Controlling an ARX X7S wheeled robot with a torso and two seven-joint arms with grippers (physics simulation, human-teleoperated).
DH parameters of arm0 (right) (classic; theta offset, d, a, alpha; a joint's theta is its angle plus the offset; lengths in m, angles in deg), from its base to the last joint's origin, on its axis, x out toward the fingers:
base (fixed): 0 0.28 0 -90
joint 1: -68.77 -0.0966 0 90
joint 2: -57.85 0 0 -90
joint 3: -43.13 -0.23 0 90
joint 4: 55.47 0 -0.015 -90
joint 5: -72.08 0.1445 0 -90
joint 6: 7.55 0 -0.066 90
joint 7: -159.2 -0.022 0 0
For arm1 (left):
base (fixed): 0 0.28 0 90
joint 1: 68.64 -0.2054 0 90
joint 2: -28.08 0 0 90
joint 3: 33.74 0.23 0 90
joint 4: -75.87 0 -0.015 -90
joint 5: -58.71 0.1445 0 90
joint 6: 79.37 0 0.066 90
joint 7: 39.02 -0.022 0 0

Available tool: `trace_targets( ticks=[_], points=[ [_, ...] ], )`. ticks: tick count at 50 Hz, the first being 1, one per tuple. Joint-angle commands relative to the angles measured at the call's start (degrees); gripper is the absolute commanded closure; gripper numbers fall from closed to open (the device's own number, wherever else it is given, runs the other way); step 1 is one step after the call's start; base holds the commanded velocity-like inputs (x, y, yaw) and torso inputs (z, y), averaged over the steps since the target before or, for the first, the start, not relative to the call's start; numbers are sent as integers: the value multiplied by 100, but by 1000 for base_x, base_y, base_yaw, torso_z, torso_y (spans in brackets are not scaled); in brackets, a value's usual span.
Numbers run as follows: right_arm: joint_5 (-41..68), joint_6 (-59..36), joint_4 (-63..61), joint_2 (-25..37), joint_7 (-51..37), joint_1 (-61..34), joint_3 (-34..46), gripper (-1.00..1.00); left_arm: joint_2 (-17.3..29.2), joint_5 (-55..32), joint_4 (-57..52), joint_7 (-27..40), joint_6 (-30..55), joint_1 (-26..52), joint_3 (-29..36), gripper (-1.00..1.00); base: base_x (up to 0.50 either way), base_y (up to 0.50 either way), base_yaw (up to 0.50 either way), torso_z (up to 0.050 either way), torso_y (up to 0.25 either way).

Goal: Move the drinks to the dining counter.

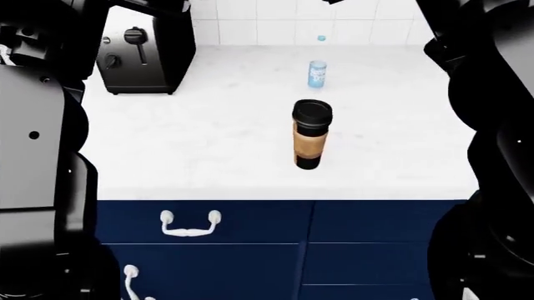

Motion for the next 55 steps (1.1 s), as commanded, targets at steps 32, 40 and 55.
trace_targets(
  ticks=[32, 40, 55],
  points=[
    [-152, -151, -26, 502, -79, -25, 854, -100, 113, -162, -89, 91, 8, -88, -75, -100, 339, -238, 0, 0, 1],
    [-126, -149, -22, 514, -79, 5, 864, -100, 109, -204, -28, 124, -70, -138, -84, -100, 396, 231, 0, 0, 0],
    [-63, -351, 119, 305, -216, -11, 493, -100, 125, -278, -9, 143, -55, -107, -121, -100, 116, 51, 0, 0, 0]
  ],
)
